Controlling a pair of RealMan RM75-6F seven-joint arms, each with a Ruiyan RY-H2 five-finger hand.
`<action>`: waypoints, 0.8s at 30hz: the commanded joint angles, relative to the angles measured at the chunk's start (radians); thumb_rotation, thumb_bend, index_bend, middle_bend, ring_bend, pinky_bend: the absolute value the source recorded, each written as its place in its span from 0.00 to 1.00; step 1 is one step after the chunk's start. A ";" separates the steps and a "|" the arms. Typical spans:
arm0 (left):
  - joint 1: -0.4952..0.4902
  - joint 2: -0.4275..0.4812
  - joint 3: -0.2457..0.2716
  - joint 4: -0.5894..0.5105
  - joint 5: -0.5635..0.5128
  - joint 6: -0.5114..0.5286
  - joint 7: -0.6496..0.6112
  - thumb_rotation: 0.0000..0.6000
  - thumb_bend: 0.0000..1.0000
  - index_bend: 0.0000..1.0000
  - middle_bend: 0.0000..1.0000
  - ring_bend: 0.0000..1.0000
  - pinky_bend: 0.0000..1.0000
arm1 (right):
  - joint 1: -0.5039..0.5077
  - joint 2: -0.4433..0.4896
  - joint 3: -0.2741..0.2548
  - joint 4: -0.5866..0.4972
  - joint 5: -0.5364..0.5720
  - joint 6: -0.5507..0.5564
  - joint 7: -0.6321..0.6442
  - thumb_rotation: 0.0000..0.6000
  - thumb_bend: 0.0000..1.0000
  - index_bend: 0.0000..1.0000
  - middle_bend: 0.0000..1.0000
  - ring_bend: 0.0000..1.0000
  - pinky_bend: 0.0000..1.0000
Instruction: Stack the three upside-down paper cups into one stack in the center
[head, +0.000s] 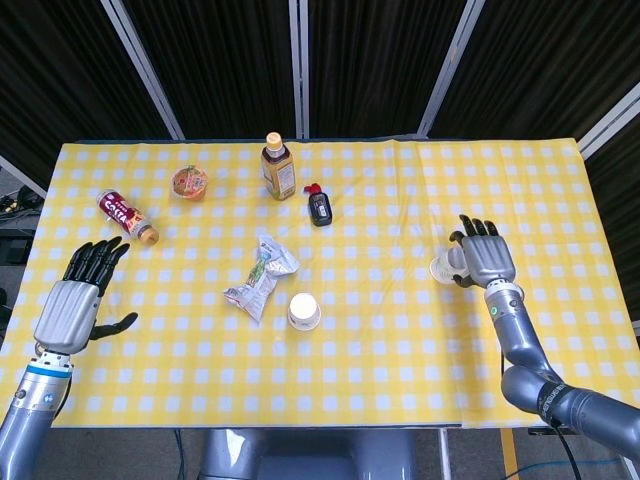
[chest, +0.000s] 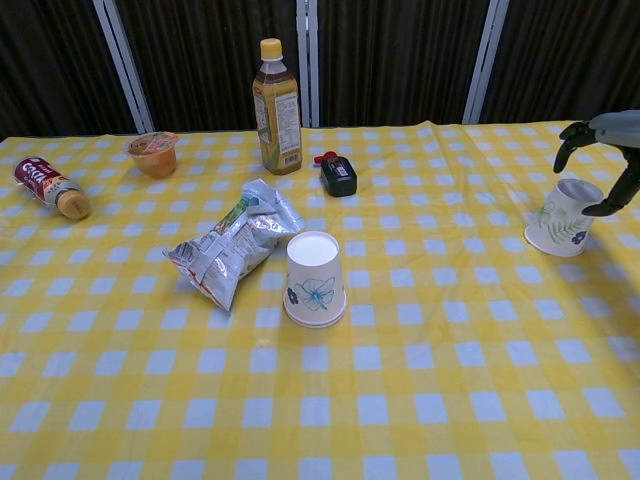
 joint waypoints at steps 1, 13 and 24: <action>0.004 0.001 -0.005 -0.001 0.004 -0.002 -0.002 1.00 0.18 0.02 0.00 0.00 0.00 | 0.008 -0.016 -0.013 0.030 0.010 -0.010 0.004 1.00 0.19 0.32 0.00 0.00 0.00; 0.018 0.003 -0.025 0.001 0.012 -0.019 -0.006 1.00 0.18 0.02 0.00 0.00 0.00 | 0.016 -0.034 -0.014 0.031 -0.050 0.032 0.045 1.00 0.24 0.45 0.08 0.00 0.00; 0.030 0.002 -0.043 0.002 0.015 -0.035 -0.002 1.00 0.18 0.02 0.00 0.00 0.00 | 0.027 0.083 0.038 -0.314 -0.217 0.168 0.051 1.00 0.24 0.46 0.08 0.00 0.00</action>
